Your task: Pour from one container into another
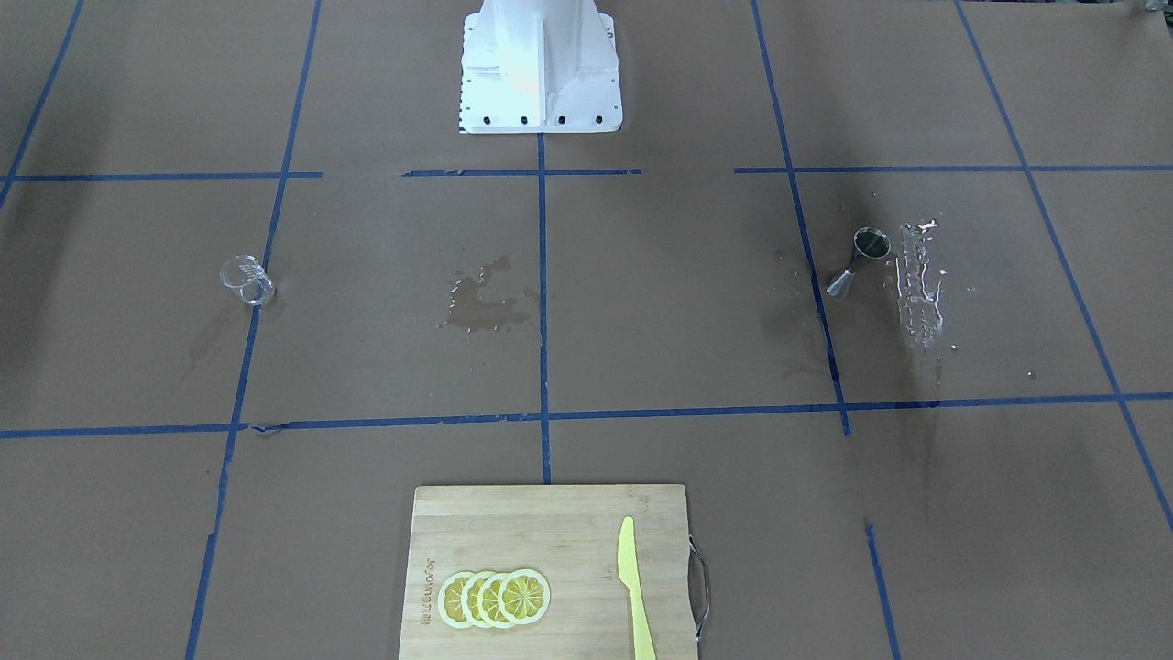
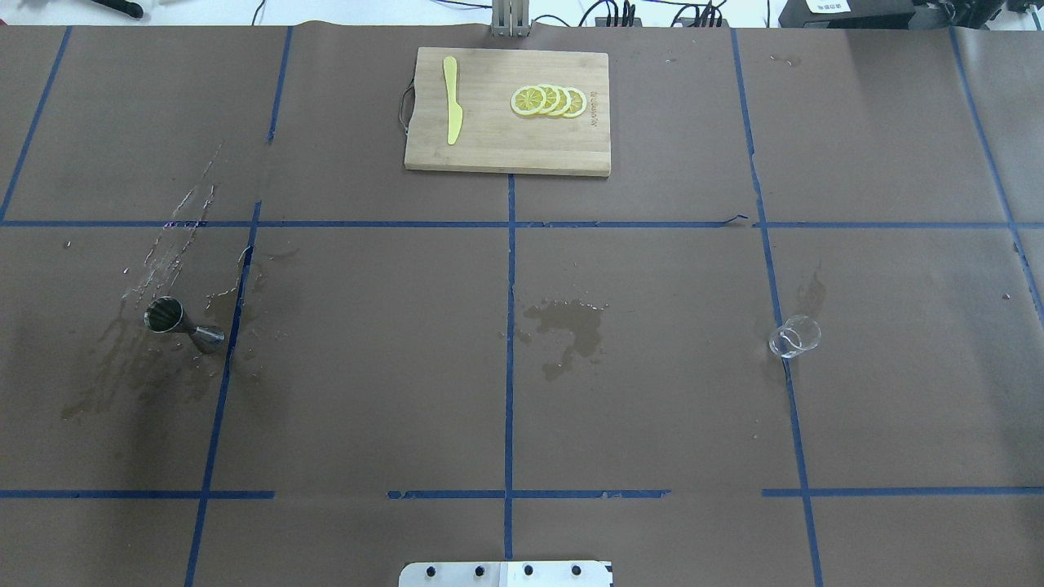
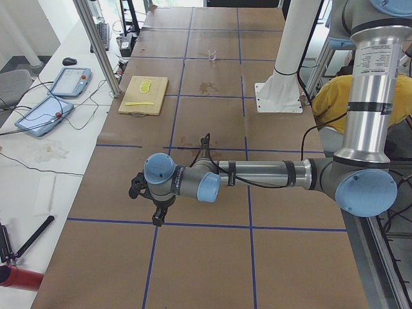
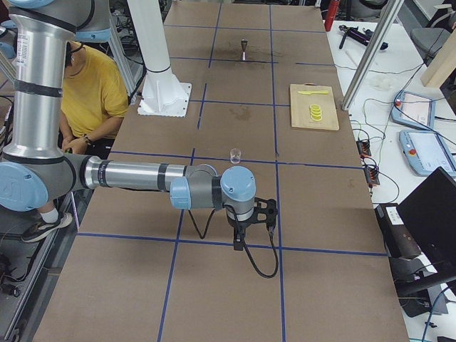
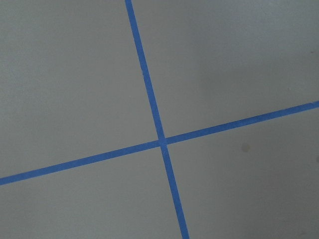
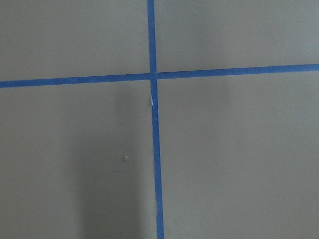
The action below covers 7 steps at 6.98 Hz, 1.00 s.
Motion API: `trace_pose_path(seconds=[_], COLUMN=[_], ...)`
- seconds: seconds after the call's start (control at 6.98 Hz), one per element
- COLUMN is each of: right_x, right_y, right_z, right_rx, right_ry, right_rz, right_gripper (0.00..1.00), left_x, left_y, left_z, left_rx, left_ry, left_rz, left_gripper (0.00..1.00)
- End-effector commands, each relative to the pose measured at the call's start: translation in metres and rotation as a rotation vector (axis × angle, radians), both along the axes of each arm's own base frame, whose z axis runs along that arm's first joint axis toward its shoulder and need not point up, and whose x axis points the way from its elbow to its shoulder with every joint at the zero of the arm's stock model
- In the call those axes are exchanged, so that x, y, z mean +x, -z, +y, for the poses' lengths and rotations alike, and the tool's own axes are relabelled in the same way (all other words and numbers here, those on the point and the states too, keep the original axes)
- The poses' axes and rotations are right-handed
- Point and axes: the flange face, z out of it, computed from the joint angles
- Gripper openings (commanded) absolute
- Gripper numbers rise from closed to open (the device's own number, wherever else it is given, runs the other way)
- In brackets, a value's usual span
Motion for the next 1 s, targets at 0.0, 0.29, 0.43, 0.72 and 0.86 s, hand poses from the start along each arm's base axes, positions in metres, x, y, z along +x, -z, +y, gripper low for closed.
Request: trace_pose_path(seconds=[0.0, 0.29, 0.43, 0.72, 0.86], right_x=[-0.0010, -0.0024, -0.0024, -0.0036, -0.0036], right_y=[0.0002, 0.0004, 0.0016, 0.0016, 0.0025], right_z=[-0.0002, -0.0004, -0.0011, -0.0014, -0.0015], right_rx=[0.001, 0.001, 0.014, 0.014, 0.017], right_ry=[0.002, 0.006, 0.006, 0.008, 0.009], right_rz=[0.001, -0.001, -0.001, 0.001, 0.001], right_gripper=[1.00, 1.00, 1.00, 1.00, 1.00], left_x=[-0.0001, 0.0000, 0.0000, 0.0001, 0.0001], left_y=[-0.0023, -0.0022, -0.0014, 0.0017, 0.0017], left_z=[0.0014, 0.0015, 0.0014, 0.0004, 0.0004], left_rx=[-0.006, -0.006, -0.005, 0.002, 0.002], left_ry=[0.001, 0.001, 0.001, 0.001, 0.001], left_rz=[0.000, 0.002, 0.002, 0.002, 0.002], left_gripper=[1.00, 1.00, 1.00, 1.00, 1.00])
